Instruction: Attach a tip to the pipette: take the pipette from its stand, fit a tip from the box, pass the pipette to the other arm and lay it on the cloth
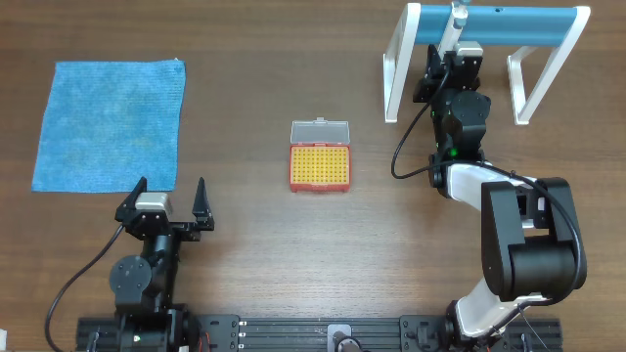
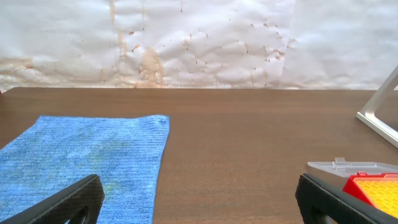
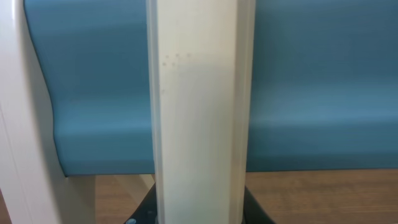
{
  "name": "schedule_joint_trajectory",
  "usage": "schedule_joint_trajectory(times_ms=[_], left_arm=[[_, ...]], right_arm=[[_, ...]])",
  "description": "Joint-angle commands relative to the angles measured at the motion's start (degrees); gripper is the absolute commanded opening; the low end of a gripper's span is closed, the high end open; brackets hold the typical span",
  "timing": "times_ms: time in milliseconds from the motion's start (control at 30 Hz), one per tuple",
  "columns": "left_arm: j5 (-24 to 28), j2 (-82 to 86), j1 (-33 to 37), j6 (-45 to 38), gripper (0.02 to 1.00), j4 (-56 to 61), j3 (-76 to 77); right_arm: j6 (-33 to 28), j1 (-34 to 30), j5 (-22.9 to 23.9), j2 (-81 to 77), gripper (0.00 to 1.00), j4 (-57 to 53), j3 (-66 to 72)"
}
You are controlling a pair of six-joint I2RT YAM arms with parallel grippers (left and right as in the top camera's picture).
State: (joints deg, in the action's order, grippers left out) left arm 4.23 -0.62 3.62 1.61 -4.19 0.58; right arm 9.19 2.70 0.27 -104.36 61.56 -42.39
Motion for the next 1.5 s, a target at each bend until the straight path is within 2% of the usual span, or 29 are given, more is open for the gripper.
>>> schedule_joint_trajectory(times_ms=[33,200,500,700,833,1100,1233,1300,1400,1433,1500], left_arm=[[-0.8,0.4,0.3,0.1,0.998,-0.1,-0.3],[-0.8,0.4,0.3,0.1,0.996,-0.1,-0.3],[-0.8,0.4,0.3,0.1,0.996,-0.1,-0.3],[-0.8,0.4,0.3,0.1,0.996,-0.1,-0.3],[-0.8,0.4,0.3,0.1,0.996,-0.1,-0.3],[-0.8,0.4,0.3,0.1,0.996,-0.1,-0.3],[-0.8,0.4,0.3,0.1,0.998,-0.1,-0.3],[-0.8,0.4,0.3,0.1,0.998,-0.1,-0.3],[-0.8,0.4,0.3,0.1,0.998,-0.1,-0.3],[-0.8,0.4,0.3,0.1,0.998,-0.1,-0.3],[-0.8,0.4,0.3,0.1,0.996,-0.1,-0.3]], right_arm=[[1.5,0.2,-0.9,1.9,0.082,-0.3,0.1],[1.5,0.2,-0.9,4.3,0.08,-6.0,0.2],[1.5,0.2,-1.0,7.8,0.08,-6.1,0.3],[1.5,0.2,-5.2,8.4,0.08,-6.6,0.3],[1.5,0.5,-5.9,8.9,0.08,-9.3,0.4],[1.4,6.8,-6.0,17.6,0.082,-9.0,5.1],[-2.5,13.0,-9.3,22.9,0.08,-0.7,12.0],[-5.6,16.7,-13.0,23.5,0.08,9.3,17.0],[-11.7,20.6,-13.4,22.8,0.08,18.3,22.8],[-16.4,22.4,-13.4,22.5,0.08,20.5,25.3],[-18.8,23.7,-14.8,22.2,0.08,22.3,26.5]])
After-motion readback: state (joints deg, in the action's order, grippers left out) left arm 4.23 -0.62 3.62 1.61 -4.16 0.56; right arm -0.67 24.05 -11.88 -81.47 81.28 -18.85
